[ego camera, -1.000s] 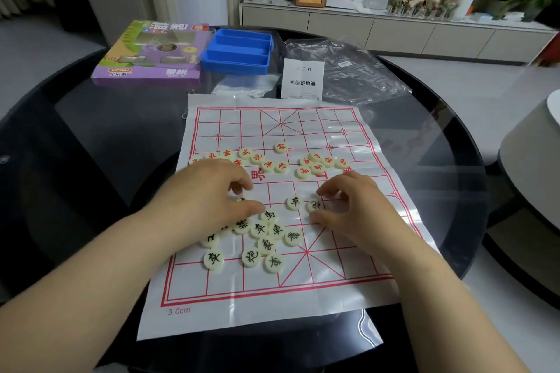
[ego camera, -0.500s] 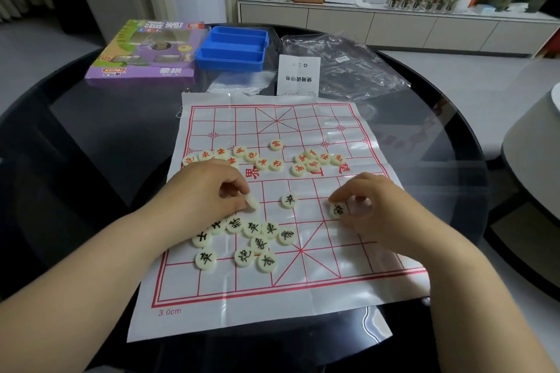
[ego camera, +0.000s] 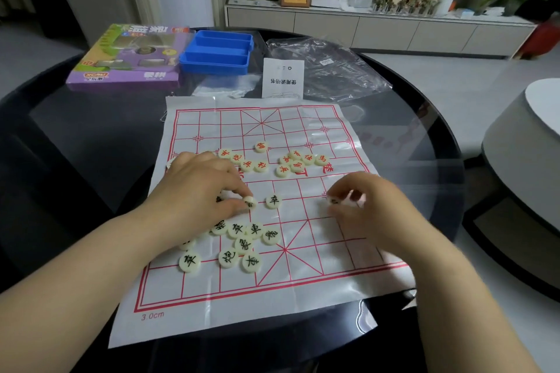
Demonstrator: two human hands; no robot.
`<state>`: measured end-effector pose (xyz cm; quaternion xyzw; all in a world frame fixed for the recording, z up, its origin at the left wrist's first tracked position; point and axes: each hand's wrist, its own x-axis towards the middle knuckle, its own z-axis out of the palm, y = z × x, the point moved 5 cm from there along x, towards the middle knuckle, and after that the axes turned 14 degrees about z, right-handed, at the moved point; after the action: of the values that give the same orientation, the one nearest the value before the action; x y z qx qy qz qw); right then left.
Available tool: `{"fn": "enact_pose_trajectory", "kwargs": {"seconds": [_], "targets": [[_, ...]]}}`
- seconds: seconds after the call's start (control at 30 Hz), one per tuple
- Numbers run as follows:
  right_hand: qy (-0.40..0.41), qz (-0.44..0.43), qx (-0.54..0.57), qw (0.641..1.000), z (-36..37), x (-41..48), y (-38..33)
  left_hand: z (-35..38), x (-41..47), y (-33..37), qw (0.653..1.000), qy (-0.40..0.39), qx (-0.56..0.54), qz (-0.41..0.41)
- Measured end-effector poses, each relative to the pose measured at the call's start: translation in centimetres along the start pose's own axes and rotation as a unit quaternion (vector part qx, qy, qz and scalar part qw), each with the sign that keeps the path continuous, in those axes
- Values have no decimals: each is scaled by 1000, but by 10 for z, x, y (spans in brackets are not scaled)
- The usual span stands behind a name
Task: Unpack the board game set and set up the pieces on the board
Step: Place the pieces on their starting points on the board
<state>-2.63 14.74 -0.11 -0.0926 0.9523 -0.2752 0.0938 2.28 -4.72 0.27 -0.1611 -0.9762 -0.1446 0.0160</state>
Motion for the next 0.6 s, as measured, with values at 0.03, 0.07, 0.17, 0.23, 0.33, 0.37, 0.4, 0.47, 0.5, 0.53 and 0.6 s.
{"fn": "enact_pose_trajectory", "kwargs": {"seconds": [0.03,0.07,0.17,0.23,0.33,0.37,0.4,0.47,0.5,0.53,0.6], "targets": [[20,3,32,999,-11,-2,7,-1,1,2,1000,-1,-13,-2],[39,5,57,998,-22,-4,14,-2,2,4,999,-2,-31,-6],[42,7,53,998,-34,-10,32,0,6,16,997,-17,-79,0],[22,1,41,999,-31,-13,35,5,12,22,995,-31,-91,5],[1,-14,37,999,-24,-17,33,9,20,27,993,-30,-117,-16],[-3,-15,31,999,-22,-17,32,10,23,29,992,-30,-120,-19],[-4,-15,25,1000,-20,-16,32,11,26,31,992,-33,-124,-19],[-2,-11,20,1000,-18,-13,32,11,33,35,991,-40,-126,-17],[-4,-11,19,1000,-16,-11,32,11,37,37,992,-43,-118,-14],[-7,-12,17,1000,-14,-10,32,10,41,39,994,-45,-103,-11],[-16,-13,18,1000,-12,-8,34,10,50,41,996,-52,-65,-5]]}}
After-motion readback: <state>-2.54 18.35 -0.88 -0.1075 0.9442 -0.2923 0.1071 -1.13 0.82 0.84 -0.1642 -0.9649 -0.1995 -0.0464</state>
